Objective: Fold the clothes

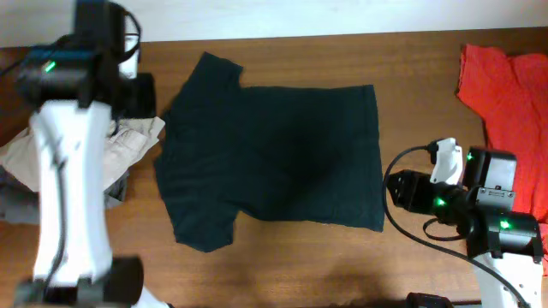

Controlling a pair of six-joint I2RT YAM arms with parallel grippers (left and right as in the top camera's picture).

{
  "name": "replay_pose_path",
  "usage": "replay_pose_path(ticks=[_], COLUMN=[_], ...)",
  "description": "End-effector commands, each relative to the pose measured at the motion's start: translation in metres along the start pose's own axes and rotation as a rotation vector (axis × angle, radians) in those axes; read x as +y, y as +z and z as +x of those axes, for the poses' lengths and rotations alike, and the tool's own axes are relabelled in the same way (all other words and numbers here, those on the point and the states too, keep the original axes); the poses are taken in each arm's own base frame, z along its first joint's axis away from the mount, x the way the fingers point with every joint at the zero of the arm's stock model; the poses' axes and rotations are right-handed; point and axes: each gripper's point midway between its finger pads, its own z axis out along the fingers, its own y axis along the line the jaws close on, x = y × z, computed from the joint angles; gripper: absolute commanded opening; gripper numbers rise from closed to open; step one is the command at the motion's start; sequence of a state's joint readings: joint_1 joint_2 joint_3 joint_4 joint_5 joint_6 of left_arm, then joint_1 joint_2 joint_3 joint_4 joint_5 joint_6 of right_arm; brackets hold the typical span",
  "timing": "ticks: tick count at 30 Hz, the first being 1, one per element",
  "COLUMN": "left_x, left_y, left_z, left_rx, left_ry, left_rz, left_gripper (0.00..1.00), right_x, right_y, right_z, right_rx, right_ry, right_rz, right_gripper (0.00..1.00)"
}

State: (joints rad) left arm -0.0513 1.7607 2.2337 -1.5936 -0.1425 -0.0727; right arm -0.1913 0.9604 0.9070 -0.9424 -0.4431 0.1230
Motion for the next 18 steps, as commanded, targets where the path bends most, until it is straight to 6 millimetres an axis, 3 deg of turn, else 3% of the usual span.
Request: replay_pose_path(ticks=[1,6,13,18], left_x=[-0.003,-0.008,-0.011,-0.034], left_y=[-0.028,-0.023,0.021,0.039], left_z=[0.013,0.038,0.099,0.132], left_rx=[-0.045,-0.013,0.069,0.007], left_ry=[-0.024,-0.028,-0.063,-0.115], left_rz=[0.026,0.032,0.034,0.179], left_gripper=[0.50,0.50,0.50,0.64], right_x=[-0.004,-0.008,-0.015,-0.025], right_y=[0.000,0.008,0.020,0.021], right_z=[0.002,0.006,0.020,0.024], right_rx=[0.021,0.062,0.162,0.182], right_ry=[0.005,0.025,0.068,0.057], right_rz=[0.015,0.020,0.031,0.081], right_gripper=[0.63,0.65,0.69,0.72])
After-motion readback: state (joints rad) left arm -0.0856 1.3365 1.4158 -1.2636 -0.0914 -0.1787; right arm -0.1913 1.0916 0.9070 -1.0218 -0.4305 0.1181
